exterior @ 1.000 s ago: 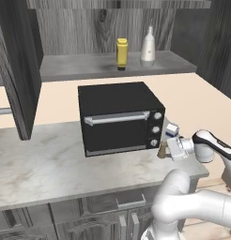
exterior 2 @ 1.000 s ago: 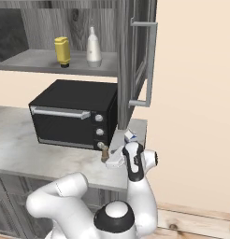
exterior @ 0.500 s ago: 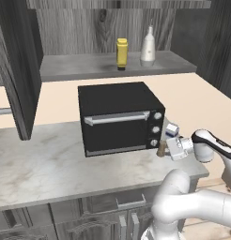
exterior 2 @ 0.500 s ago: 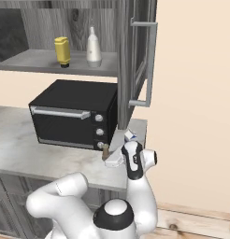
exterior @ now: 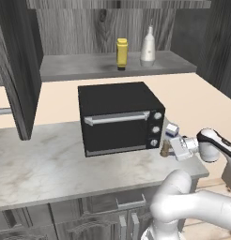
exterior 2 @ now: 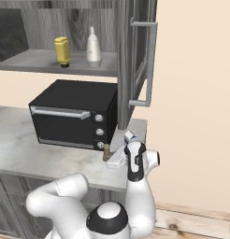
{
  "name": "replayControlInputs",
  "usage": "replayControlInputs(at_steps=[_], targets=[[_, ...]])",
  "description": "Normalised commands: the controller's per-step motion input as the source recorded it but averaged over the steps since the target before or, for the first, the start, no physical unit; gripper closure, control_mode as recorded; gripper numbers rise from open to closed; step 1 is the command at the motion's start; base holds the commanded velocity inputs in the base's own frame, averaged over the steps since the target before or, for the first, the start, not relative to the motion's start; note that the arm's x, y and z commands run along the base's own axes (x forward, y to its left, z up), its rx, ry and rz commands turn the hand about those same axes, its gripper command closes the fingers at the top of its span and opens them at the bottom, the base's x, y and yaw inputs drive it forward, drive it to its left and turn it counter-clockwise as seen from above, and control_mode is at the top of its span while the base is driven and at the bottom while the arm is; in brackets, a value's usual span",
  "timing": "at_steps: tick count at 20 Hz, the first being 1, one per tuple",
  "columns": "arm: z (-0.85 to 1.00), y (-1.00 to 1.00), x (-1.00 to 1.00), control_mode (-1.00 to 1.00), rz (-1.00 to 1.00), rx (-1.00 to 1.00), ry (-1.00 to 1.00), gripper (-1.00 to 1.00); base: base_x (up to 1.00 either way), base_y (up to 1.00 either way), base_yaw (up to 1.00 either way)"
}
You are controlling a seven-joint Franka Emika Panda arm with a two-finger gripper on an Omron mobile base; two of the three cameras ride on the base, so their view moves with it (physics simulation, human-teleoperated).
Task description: There are various items on the counter. Only move the condiments/shakers into the cabinet.
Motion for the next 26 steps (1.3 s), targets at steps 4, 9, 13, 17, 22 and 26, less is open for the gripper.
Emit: replayControlInputs(at_steps=[4, 9, 13, 17, 22, 26], targets=[[0.52, 0.00, -0.93, -1.00, -0.10, 0.03, -0.07, 1.00, 0.00, 0.00, 0.00], [0.68, 0.06, -1.00, -1.00, -0.14, 0.01, -0.10, 1.00, 0.00, 0.00, 0.00], [0.98, 0.39, -0.93, -1.00, -0.15, 0.03, -0.11, 1.00, 0.00, 0.00, 0.00], [1.00, 0.70, -0.61, -1.00, -0.18, 0.00, -0.08, 1.00, 0.00, 0.00, 0.00], [1.00, 0.60, -0.57, -1.00, -0.16, 0.03, -0.04, 1.00, 0.00, 0.00, 0.00], [1.00, 0.39, -0.80, -1.00, -0.13, 0.11, 0.00, 1.00, 0.00, 0.00, 0.00]])
